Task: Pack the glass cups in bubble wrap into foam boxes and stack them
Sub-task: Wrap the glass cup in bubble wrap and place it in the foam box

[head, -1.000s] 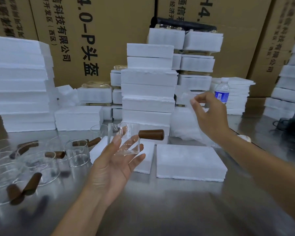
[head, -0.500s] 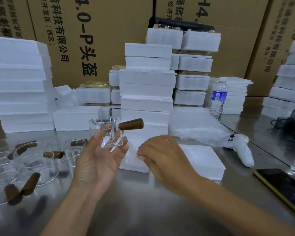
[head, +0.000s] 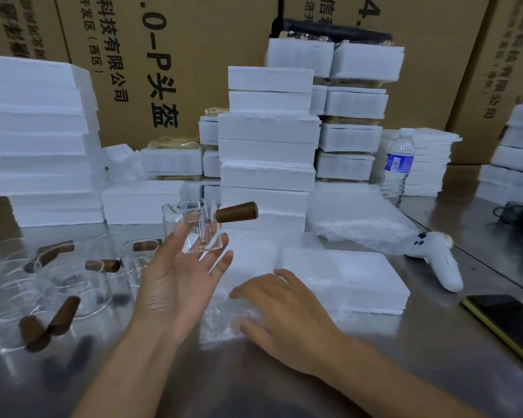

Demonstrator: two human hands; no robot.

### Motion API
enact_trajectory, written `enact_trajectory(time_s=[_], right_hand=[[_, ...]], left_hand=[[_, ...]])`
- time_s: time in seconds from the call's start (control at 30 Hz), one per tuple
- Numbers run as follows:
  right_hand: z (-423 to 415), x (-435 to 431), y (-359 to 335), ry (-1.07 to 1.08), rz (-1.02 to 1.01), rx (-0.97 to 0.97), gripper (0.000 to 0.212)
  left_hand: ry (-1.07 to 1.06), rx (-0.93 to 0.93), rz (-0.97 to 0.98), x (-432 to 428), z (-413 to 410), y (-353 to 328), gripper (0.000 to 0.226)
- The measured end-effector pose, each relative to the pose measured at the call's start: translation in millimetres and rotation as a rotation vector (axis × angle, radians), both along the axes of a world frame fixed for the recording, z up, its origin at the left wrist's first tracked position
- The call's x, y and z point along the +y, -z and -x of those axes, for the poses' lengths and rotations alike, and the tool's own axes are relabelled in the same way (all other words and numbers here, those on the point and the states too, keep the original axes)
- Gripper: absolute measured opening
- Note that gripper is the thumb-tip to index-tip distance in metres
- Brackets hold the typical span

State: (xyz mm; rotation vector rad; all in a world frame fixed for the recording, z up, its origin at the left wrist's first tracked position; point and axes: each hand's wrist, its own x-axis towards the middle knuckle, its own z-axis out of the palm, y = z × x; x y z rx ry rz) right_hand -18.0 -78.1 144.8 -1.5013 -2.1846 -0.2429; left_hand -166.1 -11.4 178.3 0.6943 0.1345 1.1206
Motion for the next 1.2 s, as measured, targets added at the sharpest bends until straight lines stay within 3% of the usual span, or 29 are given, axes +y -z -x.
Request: enact_trajectory(time_s=[0.13,0.23,0.3,0.37,0.57,0.77,0.9,1.03,1.2], right_hand=[[-14.6,-3.0,-13.0,0.119,0.031,0.463,0.029],[-31.7,-3.9,-28.1,0.113,-0.017,0.905,0.013],[-40.0,-6.0,-37.5,0.062,0.000,1.112,0.018],[-44.6,-7.8,-43.2,0.007,0.054,1.119,0.028],[-48.4,-10.9,-36.6,0.051,0.155,0.665,0.021],[-59.1,-15.1,-38.5,0.050,0.194,0.544,0.014],[-69.1,-15.3,-46.0,0.036,0.176,0.681,0.021],[-81.5,-14.3,-49.0,0.161,0.081,0.904,0.036],[-91.2,-9.6,-50.0,0.253,0.021,1.375,0.033]], left_hand=[[-0.012,0.043,-0.023,-0.5,-3.9,3.0,0.070],[-0.022,0.141,-0.053,-3.5,-9.5,4.3,0.078],[-0.024,0.214,-0.088,-7.1,-14.9,4.9,0.089],[-0.028,0.288,-0.121,-10.9,-19.2,6.6,0.097],[-0.063,0.473,-0.206,-15.9,-23.8,10.8,0.106],[-0.085,0.536,-0.225,-17.3,-27.8,13.9,0.106],[-0.076,0.557,-0.281,-19.3,-33.3,14.4,0.109],[-0.072,0.576,-0.325,-23.4,-34.7,15.9,0.096],[-0.375,0.880,-0.519,-28.3,-54.3,21.2,0.023]])
